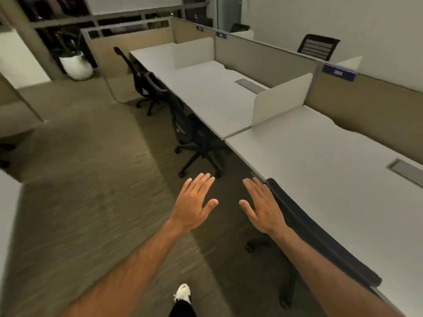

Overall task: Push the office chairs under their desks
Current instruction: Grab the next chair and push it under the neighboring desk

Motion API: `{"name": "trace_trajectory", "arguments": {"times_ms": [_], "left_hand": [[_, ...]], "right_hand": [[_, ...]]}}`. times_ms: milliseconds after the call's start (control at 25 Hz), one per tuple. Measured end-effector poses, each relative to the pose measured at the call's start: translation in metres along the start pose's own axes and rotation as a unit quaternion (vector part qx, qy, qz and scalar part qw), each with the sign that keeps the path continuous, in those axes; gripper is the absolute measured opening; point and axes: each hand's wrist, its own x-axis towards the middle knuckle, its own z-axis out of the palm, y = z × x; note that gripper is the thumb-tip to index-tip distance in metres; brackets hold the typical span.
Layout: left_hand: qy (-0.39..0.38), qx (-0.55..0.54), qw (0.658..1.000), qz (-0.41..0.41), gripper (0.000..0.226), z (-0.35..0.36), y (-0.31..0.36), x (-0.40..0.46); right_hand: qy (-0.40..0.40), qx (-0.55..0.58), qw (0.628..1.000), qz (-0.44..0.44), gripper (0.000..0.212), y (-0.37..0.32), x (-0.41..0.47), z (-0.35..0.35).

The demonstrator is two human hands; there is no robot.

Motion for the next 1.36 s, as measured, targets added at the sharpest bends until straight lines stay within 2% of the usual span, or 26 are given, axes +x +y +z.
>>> {"name": "trace_trajectory", "arguments": {"times_ms": [360,720,920,1160,1360], "left_hand": [[0.052,0.027,0.991,-0.123,0.078,-0.079,-0.110,-0.079],[0.056,0.058,0.986,-0.145,0.076,-0.137,-0.267,-0.114],[0.015,0.062,0.985,-0.159,0.077,-0.148,-0.338,-0.116],[0.036,0.043,0.978,-0.201,0.080,-0.152,-0.425,-0.093],[0.036,0.032,0.974,-0.221,0.079,-0.148,-0.510,-0.043]], "right_hand": [[-0.027,0.056,0.990,-0.126,0.067,-0.148,0.089,0.076],[-0.043,0.053,0.981,-0.180,0.070,-0.278,0.195,0.157],[-0.074,0.043,0.981,-0.172,0.076,-0.321,0.247,0.200],[-0.115,0.034,0.975,-0.190,0.079,-0.344,0.320,0.254],[-0.125,0.050,0.970,-0.203,0.078,-0.352,0.424,0.303]]}}
